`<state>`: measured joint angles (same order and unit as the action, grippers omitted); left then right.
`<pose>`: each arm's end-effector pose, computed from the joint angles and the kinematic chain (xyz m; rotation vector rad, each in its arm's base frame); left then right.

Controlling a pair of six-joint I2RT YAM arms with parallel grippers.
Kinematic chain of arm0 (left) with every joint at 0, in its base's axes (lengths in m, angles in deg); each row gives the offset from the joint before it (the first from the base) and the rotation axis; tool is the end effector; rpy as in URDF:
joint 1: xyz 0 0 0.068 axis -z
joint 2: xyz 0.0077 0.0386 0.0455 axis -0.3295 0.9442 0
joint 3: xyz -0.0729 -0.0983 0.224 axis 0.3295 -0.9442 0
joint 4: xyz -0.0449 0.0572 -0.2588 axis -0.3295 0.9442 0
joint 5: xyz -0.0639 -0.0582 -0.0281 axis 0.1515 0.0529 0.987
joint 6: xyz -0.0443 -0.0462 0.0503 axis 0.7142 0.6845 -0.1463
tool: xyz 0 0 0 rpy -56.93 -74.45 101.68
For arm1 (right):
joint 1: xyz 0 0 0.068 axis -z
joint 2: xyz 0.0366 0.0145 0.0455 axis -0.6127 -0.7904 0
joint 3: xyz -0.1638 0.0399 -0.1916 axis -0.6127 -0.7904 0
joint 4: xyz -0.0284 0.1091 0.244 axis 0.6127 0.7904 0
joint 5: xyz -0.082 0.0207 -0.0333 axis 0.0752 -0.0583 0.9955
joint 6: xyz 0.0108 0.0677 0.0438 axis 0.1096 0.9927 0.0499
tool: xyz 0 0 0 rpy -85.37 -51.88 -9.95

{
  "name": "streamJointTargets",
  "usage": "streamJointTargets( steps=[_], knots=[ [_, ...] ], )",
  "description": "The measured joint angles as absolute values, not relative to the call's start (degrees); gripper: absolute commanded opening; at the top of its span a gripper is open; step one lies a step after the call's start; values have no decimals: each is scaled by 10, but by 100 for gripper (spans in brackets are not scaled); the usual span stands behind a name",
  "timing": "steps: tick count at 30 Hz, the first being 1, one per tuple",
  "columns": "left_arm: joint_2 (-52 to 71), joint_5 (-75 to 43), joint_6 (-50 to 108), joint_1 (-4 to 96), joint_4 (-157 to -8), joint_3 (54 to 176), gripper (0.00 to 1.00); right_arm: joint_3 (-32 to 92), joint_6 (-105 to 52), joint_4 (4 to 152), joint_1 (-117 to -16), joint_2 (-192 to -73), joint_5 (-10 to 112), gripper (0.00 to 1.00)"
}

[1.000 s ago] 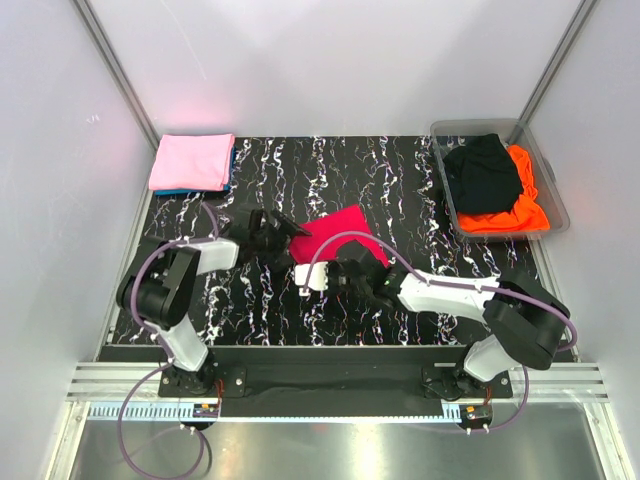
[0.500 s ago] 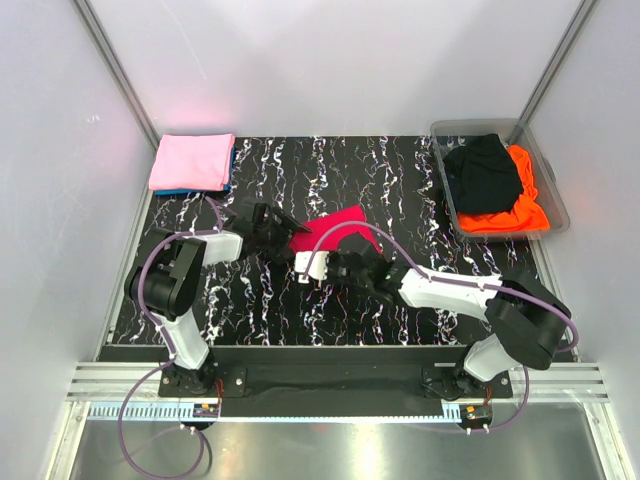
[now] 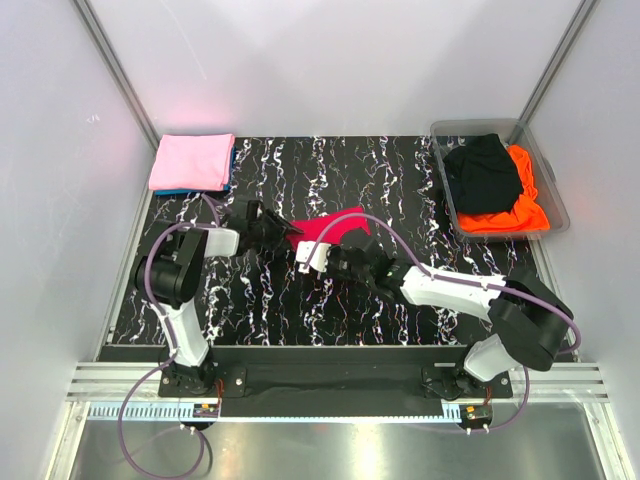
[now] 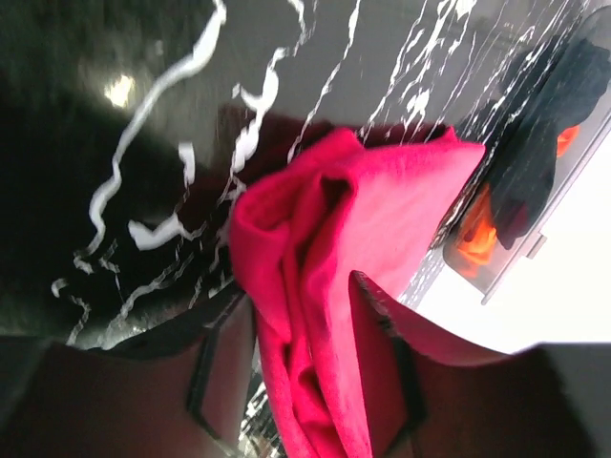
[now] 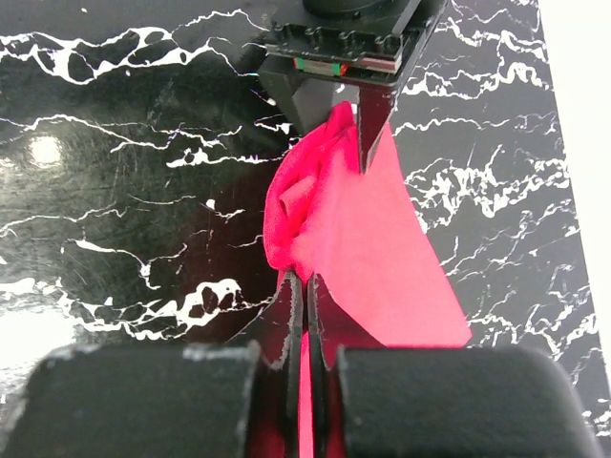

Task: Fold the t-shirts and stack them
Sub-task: Neatly place the folded tshirt to the corner

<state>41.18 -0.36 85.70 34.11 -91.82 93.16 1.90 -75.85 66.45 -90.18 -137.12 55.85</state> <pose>0.3579 -0.1246 0.0721 -0.9779 2.4225 -1.1216 0.2210 0.2921 0.1825 -1.5267 1.3642 0.1537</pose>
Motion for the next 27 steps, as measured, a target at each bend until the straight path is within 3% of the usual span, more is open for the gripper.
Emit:
streamJointTargets(
  steps=[2, 3, 4, 5, 6, 7, 9, 15, 27],
  knots=[
    [418, 0, 848, 335, -921, 938, 41, 19, -748, 664, -902, -1371, 559, 2],
    [422, 0, 843, 333, -920, 942, 27, 19, -743, 664, -902, -1371, 558, 4],
    [425, 0, 839, 331, -919, 946, 20, 19, -739, 664, -902, -1371, 558, 10],
    [430, -2, 828, 328, -912, 952, 14, 19, -731, 664, -902, -1371, 559, 18],
    [436, 0, 819, 325, -903, 959, 9, 19, -721, 665, -902, -1371, 559, 38],
    [441, 6, 811, 322, -895, 968, 0, 20, -710, 667, -902, -1371, 559, 44],
    [448, 2, 778, 317, -866, 997, 0, 26, -689, 675, -902, -1371, 562, 60],
    [458, -63, 592, 312, -692, 1157, 0, 35, -627, 730, -902, -1317, 623, 80],
    [498, -237, 306, 300, -502, 1446, 0, -25, -526, 833, -901, -1091, 689, 84]
  ],
)
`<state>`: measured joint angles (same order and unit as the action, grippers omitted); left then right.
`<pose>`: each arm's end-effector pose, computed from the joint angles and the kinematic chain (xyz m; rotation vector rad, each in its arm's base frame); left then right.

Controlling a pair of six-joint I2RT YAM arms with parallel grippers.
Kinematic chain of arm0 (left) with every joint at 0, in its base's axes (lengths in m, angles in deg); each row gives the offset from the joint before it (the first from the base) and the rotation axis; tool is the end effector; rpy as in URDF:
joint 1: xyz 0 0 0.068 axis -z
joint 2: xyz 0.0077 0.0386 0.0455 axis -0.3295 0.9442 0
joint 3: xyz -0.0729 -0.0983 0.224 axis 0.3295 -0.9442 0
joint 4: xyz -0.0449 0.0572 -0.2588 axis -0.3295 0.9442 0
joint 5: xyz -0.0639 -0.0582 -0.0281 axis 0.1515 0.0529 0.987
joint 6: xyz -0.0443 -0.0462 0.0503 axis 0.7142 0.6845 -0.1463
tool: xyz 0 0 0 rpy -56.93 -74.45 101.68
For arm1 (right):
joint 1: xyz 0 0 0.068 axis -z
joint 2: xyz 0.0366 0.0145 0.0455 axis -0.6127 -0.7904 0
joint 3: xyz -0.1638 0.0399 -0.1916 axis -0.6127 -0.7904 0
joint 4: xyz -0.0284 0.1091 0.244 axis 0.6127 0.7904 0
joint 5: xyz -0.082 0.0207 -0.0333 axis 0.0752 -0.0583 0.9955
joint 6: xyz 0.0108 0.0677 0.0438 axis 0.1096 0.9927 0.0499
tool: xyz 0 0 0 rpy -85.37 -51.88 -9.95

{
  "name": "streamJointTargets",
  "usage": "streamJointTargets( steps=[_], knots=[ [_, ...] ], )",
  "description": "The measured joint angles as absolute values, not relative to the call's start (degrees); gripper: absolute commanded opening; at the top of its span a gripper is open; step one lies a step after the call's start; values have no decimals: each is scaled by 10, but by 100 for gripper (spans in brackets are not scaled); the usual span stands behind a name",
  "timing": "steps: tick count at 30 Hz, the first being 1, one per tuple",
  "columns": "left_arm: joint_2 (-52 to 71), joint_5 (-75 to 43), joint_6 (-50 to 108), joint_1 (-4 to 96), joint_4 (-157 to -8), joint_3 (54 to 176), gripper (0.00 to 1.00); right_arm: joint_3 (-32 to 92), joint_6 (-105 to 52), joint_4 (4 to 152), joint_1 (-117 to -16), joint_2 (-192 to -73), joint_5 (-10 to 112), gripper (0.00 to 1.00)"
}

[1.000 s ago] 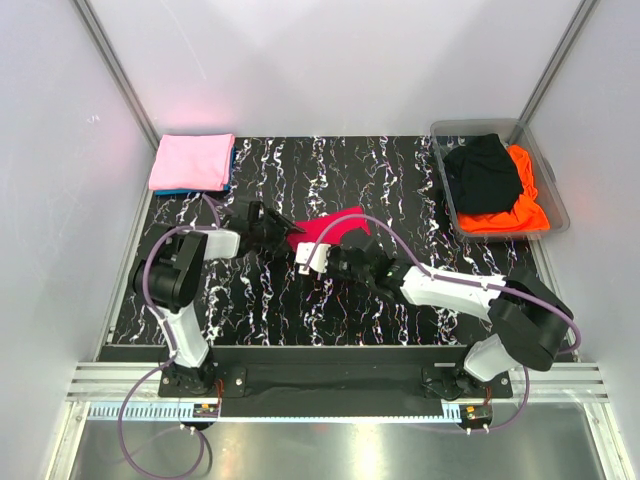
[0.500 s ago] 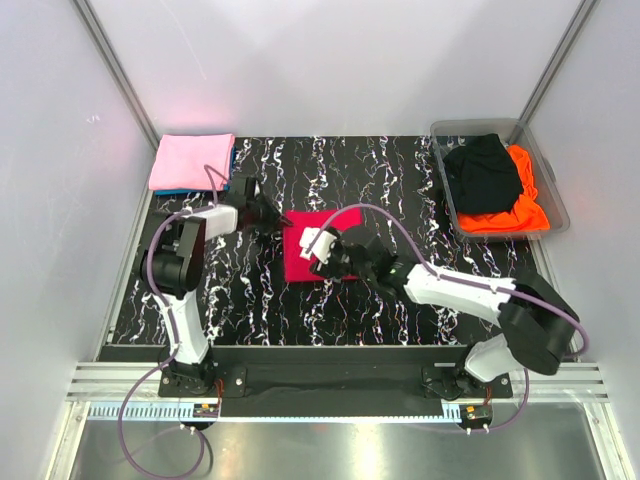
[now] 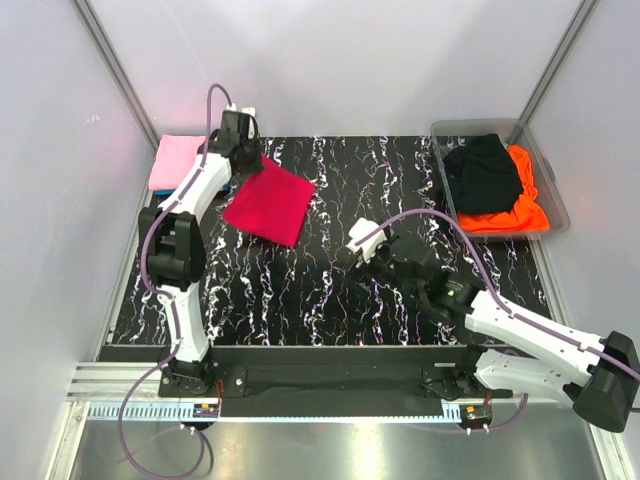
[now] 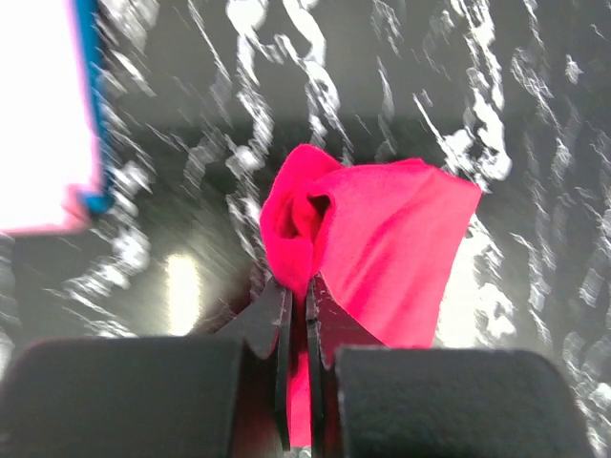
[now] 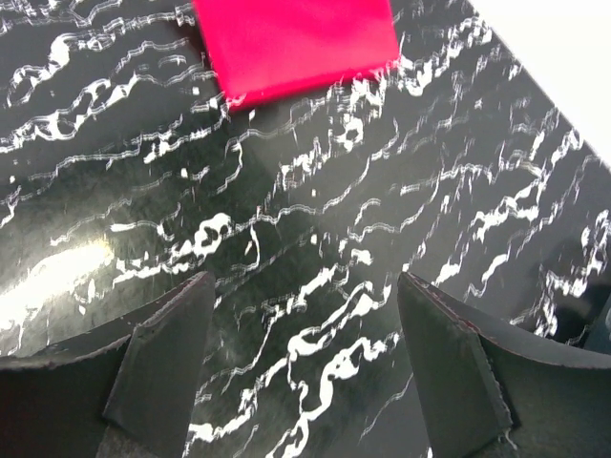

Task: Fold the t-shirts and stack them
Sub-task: Neatly place the folded tshirt to the corner

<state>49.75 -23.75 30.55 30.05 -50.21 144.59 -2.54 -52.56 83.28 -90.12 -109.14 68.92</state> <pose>0.4803 -0.0924 0.2331 -0.0528 2.3520 -0.2205 0.1834 0.2167 0.2646 -1.0240 1.6321 0.2116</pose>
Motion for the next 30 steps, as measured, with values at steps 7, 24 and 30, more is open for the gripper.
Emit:
streamJointTargets(
  steps=[7, 24, 30],
  knots=[
    [573, -329, 167, 299, -468, 1583, 0, -39, -505, 885, -901, -1080, 699, 85],
    [610, -439, -55, 277, -467, 1684, 0, -30, -517, 896, -901, -1181, 695, 87],
    [610, -437, -84, 255, -476, 1688, 0, -7, -529, 889, -896, -1217, 688, 88]
  ],
)
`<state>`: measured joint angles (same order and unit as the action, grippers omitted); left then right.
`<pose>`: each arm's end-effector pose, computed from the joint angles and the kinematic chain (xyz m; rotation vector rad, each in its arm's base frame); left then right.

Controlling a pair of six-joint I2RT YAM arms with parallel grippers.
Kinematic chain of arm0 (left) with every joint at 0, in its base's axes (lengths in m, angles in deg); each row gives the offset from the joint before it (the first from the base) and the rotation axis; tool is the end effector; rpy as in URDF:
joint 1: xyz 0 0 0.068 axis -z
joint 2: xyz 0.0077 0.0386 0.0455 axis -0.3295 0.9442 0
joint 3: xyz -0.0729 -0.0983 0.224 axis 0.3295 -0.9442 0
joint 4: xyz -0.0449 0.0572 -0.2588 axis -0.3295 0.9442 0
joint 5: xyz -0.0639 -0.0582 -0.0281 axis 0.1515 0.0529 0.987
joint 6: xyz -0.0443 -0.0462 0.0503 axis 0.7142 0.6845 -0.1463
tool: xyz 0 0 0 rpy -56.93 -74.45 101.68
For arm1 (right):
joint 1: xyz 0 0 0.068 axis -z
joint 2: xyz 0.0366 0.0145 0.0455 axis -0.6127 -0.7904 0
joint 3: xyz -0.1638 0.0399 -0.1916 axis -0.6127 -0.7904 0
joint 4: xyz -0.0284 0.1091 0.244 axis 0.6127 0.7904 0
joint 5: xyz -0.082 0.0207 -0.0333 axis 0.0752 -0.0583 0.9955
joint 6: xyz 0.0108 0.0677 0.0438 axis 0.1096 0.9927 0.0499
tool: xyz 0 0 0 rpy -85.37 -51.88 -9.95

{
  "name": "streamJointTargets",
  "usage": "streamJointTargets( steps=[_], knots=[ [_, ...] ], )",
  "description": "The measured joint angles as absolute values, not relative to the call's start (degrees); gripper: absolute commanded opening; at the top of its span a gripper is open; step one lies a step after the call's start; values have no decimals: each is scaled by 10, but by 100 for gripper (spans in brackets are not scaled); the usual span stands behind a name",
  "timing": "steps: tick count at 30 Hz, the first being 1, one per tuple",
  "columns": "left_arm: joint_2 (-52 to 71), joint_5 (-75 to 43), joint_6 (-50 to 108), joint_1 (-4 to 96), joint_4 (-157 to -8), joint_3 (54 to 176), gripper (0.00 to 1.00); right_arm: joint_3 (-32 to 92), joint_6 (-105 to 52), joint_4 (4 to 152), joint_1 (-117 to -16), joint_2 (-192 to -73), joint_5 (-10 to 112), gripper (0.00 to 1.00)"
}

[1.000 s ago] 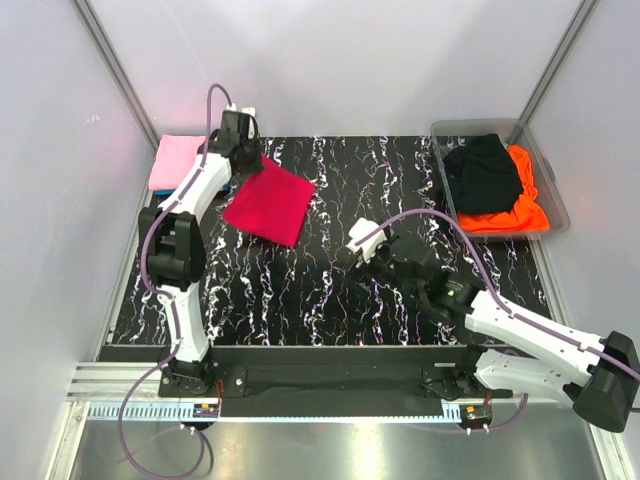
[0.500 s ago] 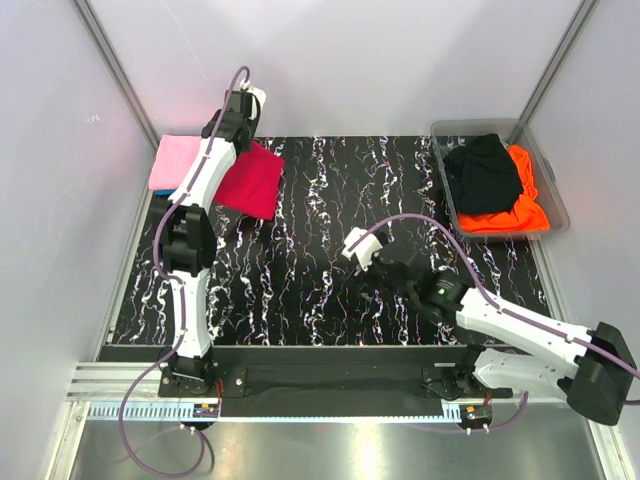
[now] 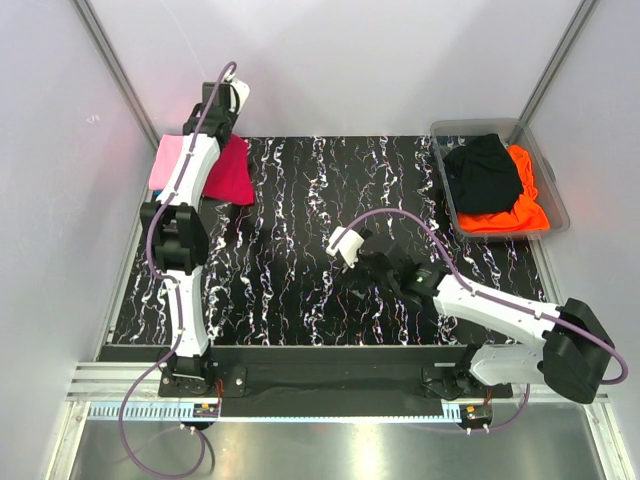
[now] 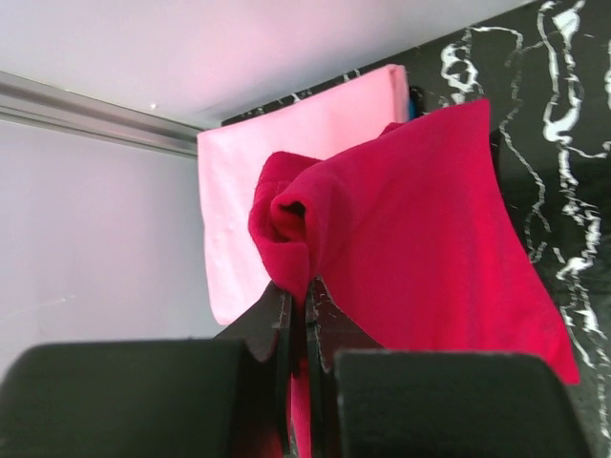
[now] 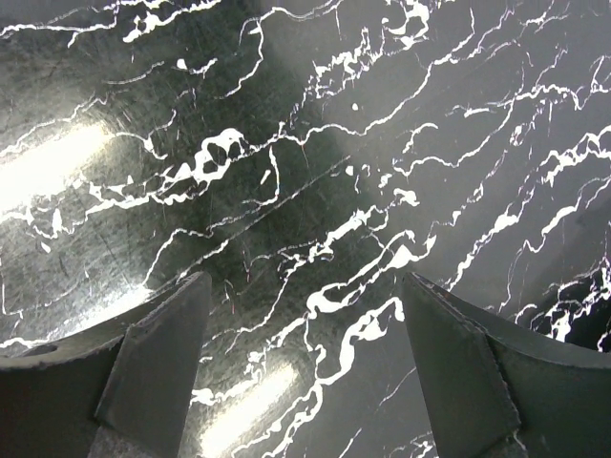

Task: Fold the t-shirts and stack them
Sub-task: Neatly place the folded tshirt to the corner

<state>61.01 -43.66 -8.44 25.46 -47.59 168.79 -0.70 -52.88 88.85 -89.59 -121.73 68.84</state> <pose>0.5366 -0.0349 0.2889 0.4003 2.1394 0.5577 0.1997 0.2332 0.2040 -1.2005 1.8461 0.1139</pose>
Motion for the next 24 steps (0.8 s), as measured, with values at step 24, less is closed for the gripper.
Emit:
streamJointTargets(
  steps=[24],
  knots=[
    [619, -377, -117, 202, -508, 1741, 0, 21, -540, 879, -883, -1258, 661, 88]
  ],
)
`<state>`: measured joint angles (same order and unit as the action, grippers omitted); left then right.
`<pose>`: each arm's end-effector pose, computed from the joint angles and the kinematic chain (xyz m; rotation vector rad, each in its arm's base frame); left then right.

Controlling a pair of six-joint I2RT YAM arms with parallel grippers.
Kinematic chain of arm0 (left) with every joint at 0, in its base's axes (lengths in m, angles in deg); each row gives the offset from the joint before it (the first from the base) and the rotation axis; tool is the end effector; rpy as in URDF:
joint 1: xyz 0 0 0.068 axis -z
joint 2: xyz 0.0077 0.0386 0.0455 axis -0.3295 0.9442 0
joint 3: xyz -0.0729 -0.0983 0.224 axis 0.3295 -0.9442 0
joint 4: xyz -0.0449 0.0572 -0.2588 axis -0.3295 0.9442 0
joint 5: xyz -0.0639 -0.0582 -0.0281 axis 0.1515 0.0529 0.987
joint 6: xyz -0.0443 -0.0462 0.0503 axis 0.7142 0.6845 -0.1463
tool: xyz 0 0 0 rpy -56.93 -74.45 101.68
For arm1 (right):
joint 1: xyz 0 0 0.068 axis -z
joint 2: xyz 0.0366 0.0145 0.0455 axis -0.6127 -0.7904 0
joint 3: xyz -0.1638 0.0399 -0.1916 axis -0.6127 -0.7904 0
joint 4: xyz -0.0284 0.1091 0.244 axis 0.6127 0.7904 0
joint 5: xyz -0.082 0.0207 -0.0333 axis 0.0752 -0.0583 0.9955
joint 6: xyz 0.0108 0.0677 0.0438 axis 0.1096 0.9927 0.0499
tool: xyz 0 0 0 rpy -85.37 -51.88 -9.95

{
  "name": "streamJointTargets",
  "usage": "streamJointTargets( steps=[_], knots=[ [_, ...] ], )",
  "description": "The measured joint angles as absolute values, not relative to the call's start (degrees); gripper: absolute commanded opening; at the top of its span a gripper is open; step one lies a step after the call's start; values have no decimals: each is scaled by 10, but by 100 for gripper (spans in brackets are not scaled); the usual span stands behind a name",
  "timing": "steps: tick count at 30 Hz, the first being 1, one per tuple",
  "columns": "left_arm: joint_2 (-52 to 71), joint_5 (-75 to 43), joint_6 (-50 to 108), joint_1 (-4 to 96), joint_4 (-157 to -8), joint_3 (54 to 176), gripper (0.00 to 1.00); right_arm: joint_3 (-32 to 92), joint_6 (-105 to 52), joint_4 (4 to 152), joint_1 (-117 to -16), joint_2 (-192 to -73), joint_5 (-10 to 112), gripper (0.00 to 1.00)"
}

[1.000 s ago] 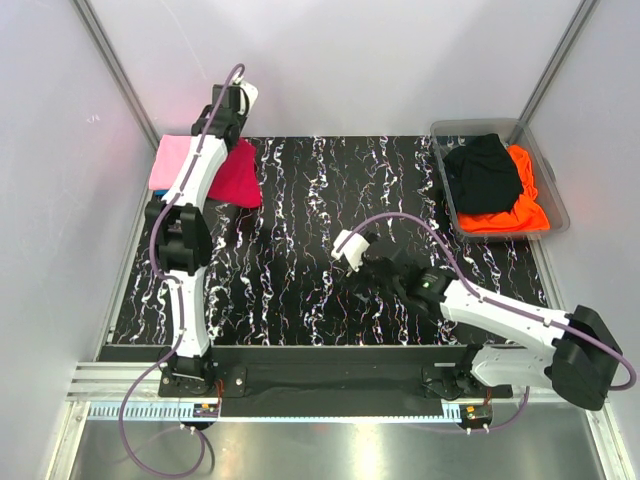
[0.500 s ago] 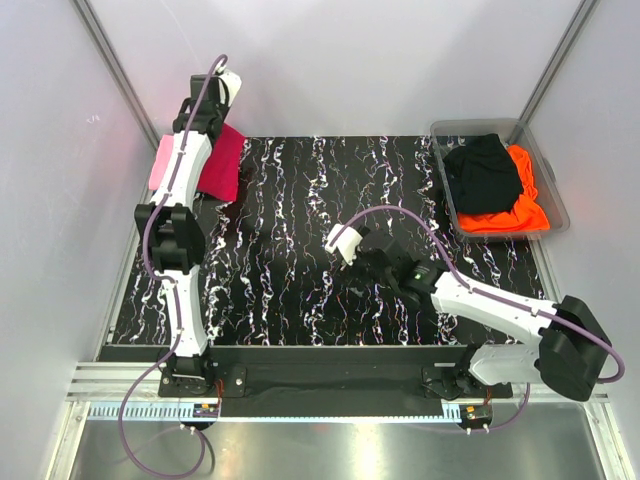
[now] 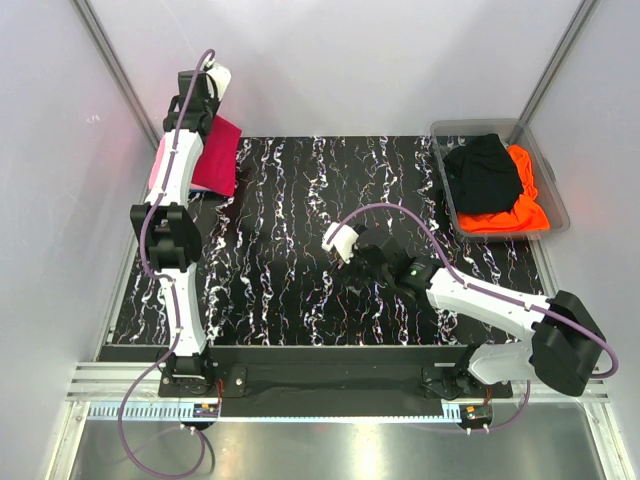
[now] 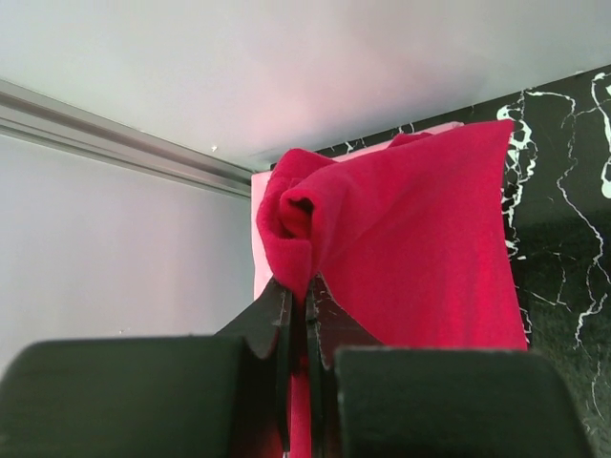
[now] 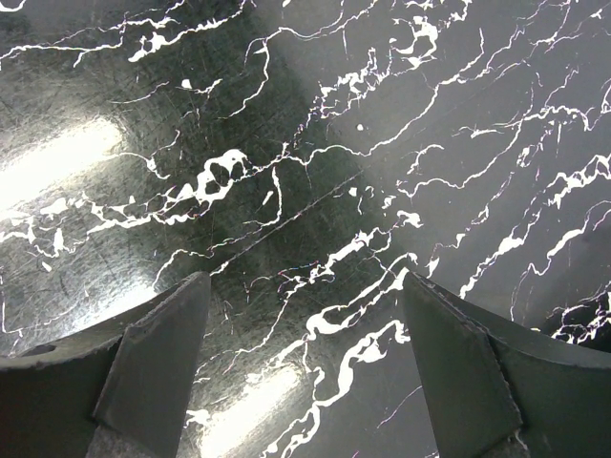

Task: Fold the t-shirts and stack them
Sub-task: Neatly place the folded tshirt to the corner

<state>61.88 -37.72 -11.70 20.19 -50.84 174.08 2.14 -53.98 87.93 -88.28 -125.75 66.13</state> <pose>0.5466 0.0074 0.3214 0.3784 2.0221 0.5407 0.2122 0.2425 0.2031 -1.2257 1.8431 0.1402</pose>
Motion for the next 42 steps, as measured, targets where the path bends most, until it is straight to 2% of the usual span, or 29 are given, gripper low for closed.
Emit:
streamJointTargets(
  steps=[42],
  knots=[
    [724, -321, -60, 125, -561, 1809, 0, 75, -539, 880, -877, -1338, 632, 90]
  ],
)
